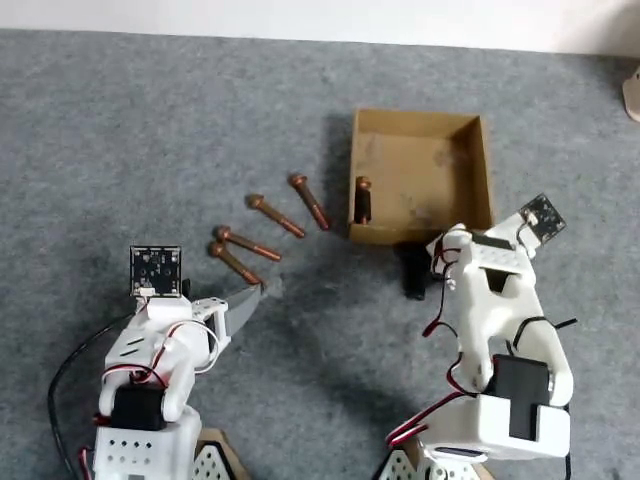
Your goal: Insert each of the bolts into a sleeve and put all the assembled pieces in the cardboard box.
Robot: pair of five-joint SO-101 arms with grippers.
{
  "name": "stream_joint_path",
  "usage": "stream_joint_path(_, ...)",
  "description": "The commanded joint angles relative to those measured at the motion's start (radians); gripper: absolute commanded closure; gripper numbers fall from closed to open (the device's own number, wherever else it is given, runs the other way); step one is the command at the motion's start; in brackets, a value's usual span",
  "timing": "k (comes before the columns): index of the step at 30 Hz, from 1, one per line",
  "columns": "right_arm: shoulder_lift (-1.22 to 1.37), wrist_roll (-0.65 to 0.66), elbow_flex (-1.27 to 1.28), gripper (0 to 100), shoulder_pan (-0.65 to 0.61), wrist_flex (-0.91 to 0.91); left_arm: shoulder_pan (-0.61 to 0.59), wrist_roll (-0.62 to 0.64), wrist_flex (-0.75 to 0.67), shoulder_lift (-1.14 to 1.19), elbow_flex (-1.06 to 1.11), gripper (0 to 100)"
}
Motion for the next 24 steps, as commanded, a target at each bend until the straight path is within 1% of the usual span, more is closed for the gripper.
stream_joint_path(1,-0.015,-0.003,0.025,99.5,-0.015,-0.013,-0.008,-0.002,0.037,0.005,-0.079,64)
stream_joint_path(3,-0.018,-0.003,0.028,99.5,-0.022,-0.013,-0.008,0.035,0.12,0.007,-0.143,64)
stream_joint_path(5,-0.018,-0.002,0.028,99.5,-0.025,-0.013,-0.021,0.078,0.163,0.008,-0.196,64)
stream_joint_path(9,-0.018,-0.002,0.028,99.5,-0.024,-0.013,-0.056,0.081,0.166,0.01,-0.234,64)
stream_joint_path(13,-0.018,0.04,0.028,99.5,-0.024,-0.013,-0.061,0.083,0.176,0.036,-0.274,64)
stream_joint_path(16,-0.018,0.043,0.028,99.5,-0.024,-0.013,-0.062,0.083,0.172,0.15,-0.321,64)
stream_joint_path(19,-0.016,0.044,0.028,99.5,-0.024,-0.013,-0.068,0.086,0.166,0.321,-0.38,64)
stream_joint_path(24,-0.016,0.044,0.028,99.5,-0.024,-0.015,-0.097,0.127,0.123,0.587,-0.501,64)
